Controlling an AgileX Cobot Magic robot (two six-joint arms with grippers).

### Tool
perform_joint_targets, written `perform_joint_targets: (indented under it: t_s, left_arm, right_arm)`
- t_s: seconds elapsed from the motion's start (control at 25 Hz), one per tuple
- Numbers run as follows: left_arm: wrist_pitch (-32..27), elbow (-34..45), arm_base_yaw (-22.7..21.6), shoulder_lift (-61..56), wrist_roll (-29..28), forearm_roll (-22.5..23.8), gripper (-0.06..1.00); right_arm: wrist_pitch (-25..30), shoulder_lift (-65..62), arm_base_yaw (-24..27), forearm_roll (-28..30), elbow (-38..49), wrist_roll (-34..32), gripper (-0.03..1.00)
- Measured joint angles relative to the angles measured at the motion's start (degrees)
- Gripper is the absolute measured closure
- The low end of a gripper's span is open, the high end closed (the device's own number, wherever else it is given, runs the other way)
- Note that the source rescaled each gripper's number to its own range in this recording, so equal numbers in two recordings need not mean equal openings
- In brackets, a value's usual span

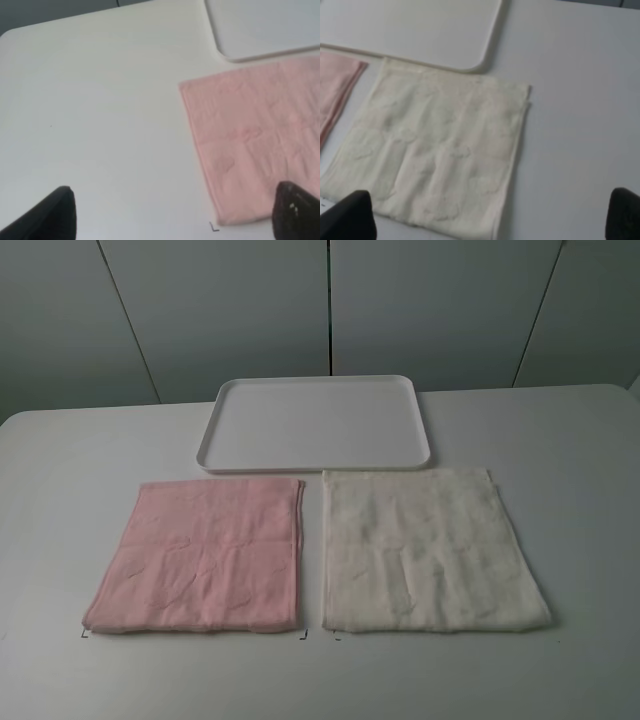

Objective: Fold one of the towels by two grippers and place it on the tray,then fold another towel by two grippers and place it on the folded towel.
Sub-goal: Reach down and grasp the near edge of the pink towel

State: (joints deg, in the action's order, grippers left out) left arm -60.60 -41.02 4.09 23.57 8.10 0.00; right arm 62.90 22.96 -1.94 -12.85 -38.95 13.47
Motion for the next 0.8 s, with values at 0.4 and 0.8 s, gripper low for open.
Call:
perform_joint_targets:
  t_s: [0.4,0.8]
  left_arm:
    - [-0.29,-12.91,0.00,32.96,22.42,-7.49,-0.06]
    - [-0.38,-14.55,0.00,53.05,56.04,-11.92,-0.06]
  right_arm:
    - [-4.55,23.38,-1.05,-7.71,-4.08,19.28,-0.03]
    - [-10.49,40.70,-14.55,-8.67,-8.34,24.32,-0.03]
